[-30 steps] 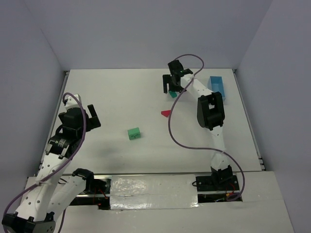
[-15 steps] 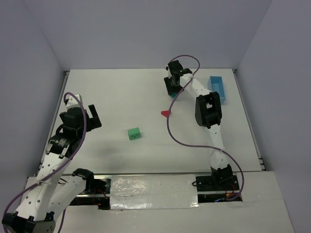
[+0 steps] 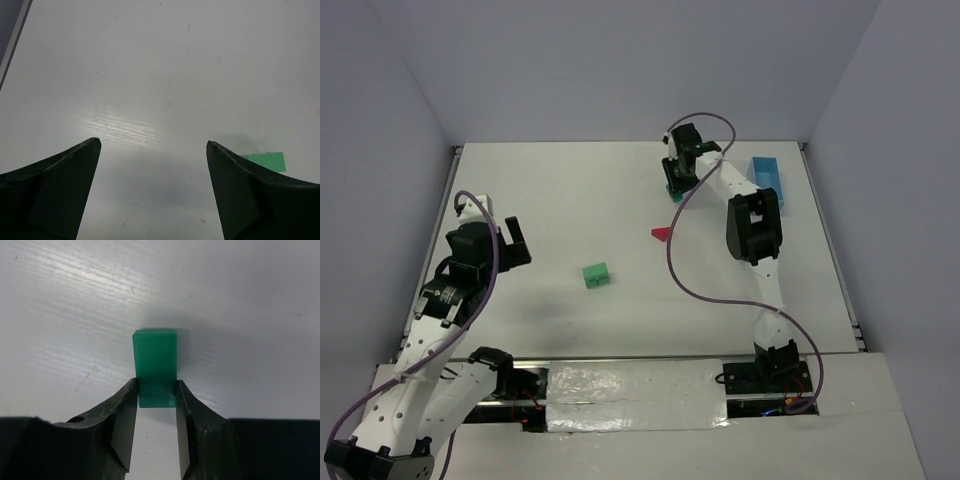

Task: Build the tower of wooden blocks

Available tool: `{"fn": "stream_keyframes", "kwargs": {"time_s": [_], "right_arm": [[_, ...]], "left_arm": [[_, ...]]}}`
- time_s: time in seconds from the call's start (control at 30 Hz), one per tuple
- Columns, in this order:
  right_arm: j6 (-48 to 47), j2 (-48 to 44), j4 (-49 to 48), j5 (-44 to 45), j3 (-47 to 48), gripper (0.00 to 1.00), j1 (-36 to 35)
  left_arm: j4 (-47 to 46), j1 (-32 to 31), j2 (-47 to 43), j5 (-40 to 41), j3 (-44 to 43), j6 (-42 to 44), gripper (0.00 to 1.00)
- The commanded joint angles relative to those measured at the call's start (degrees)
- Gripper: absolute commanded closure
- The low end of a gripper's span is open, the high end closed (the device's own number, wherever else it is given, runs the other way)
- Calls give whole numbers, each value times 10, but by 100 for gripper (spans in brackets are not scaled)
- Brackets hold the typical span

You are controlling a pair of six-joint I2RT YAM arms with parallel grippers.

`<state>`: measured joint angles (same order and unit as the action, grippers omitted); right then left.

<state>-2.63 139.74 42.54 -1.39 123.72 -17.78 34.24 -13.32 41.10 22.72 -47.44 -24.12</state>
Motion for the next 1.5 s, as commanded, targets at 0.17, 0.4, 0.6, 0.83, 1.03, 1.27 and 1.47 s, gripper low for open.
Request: {"fn": "stream_keyframes", "kwargs": {"time_s": [0.17, 0.4, 0.6, 0.83, 1.03, 1.27, 1.47], "right_arm": [[-9, -249, -127, -41, -159, 88, -23], [-126, -461, -232, -137, -381, 87, -167], [-162, -653, -311, -151, -526, 88, -333], [-185, -693, -296, -113, -524, 88, -437], [-200, -662, -257, -77, -472, 88, -482], [-228, -632, -218, -39, -431, 87, -510], [-248, -604, -179, 6, -402, 88, -521]], "left_arm": [[-46, -3, -18, -95, -8, -22, 0], [-141, -2, -54, -389, -36, -146, 0], [-189, -3, -102, -507, -34, -261, 0], [-127, -3, -117, -515, -18, -292, 2], [-196, -3, -123, -578, 32, -336, 12], [-182, -3, -114, -594, 37, -323, 32], [-166, -3, -108, -591, 31, -304, 52]]}}
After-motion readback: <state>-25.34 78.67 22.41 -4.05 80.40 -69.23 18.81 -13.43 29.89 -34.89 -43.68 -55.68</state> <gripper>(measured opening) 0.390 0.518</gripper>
